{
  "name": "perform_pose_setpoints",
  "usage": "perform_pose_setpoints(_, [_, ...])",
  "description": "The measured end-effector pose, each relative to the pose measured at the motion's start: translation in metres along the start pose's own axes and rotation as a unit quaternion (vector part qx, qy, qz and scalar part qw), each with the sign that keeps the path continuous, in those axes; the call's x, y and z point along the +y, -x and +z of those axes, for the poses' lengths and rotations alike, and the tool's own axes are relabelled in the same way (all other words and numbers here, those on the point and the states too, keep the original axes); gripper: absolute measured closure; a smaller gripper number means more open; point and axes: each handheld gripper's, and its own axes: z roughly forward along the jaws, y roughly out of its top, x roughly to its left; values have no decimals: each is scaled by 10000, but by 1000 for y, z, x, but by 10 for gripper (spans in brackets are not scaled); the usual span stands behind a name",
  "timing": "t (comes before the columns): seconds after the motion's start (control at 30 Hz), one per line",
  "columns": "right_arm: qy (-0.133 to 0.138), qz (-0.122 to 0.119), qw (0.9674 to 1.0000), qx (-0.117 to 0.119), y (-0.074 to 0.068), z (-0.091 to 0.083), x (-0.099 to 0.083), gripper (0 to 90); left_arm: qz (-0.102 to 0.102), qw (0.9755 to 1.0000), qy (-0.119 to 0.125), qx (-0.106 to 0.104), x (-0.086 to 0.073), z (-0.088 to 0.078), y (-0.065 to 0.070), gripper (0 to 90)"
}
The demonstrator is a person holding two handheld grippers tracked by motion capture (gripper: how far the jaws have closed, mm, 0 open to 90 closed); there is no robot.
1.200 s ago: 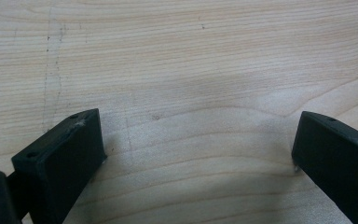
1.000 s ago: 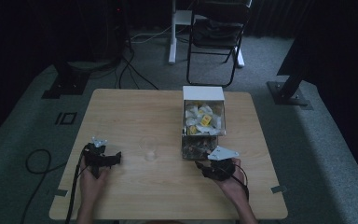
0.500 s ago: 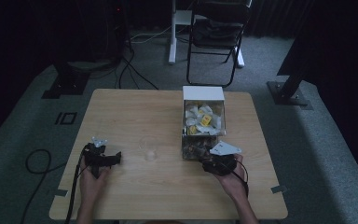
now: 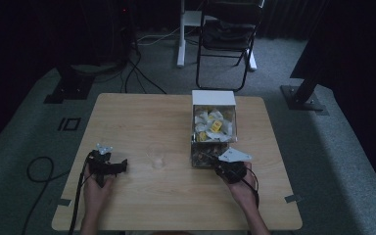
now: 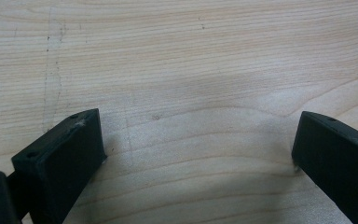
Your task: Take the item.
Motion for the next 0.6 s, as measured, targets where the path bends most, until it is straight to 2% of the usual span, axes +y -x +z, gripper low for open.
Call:
perform_pose_setpoints(0.2, [78,-36,10000,-49,-1,-2,1,892,0,10000,0,0,0,0,0,28])
perform_pose_setpoints(0.6, [177,-100,9997,-101,-3,-8,6,896,0,10000,0,0,0,0,0,28])
